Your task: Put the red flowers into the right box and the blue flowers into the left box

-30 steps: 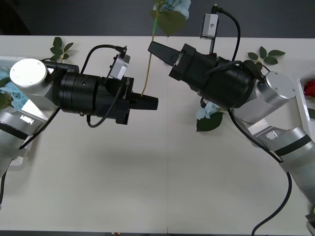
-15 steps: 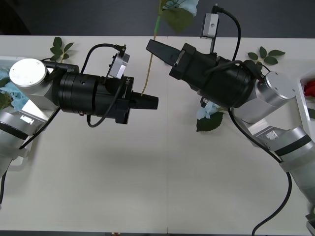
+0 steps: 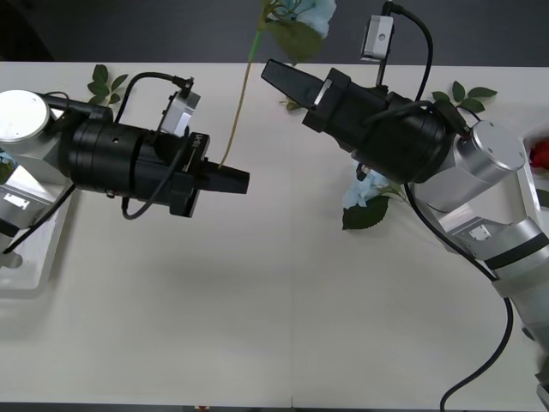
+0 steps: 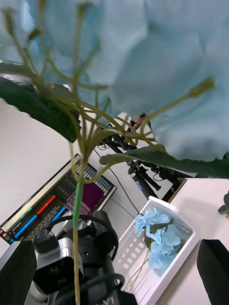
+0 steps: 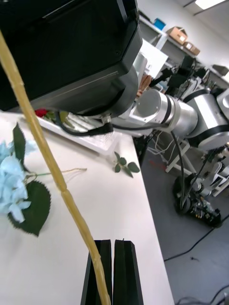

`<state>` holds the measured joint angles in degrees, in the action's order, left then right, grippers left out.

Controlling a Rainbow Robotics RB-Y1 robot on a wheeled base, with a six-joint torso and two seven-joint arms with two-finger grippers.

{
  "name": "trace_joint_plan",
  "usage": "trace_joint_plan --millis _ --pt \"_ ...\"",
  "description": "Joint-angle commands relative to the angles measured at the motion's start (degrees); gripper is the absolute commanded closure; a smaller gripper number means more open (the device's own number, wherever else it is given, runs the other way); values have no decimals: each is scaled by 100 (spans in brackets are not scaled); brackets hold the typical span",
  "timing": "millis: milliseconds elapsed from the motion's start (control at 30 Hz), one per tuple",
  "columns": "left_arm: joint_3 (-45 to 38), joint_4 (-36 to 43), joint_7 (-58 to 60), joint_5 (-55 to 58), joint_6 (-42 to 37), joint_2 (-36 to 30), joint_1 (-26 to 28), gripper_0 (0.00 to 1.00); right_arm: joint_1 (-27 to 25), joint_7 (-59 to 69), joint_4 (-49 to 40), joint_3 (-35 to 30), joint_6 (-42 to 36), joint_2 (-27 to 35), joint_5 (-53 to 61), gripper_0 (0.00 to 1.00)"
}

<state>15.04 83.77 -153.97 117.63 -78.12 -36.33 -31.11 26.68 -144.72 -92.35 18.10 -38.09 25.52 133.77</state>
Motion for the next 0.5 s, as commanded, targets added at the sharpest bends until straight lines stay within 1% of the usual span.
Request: trace_joint_plan --millis 33,167,333,400,433,500 --pt "-387 183 -72 58 -380 -542 -97 100 39 -170 -283 -88 -58 234 79 1" --pt "-844 183 262 -82 -793 -806 8 100 39 -179 -283 -140 -120 357 211 1" --pt "-1882 218 640 -618 -1426 -1017 245 100 31 -30 -476 -167 -225 867 228 1" --pt "-2453 271 843 -1031 -1742 -1060 351 100 31 410 -608 -158 -296 1209 141 2" --pt "-2593 280 895 -1137 -1821 -1060 377 100 39 551 -661 -158 -304 1306 79 1" --pt "-3174 368 1159 -1568 -2102 -1078 491 100 39 1324 -925 -167 -304 1719 -273 1"
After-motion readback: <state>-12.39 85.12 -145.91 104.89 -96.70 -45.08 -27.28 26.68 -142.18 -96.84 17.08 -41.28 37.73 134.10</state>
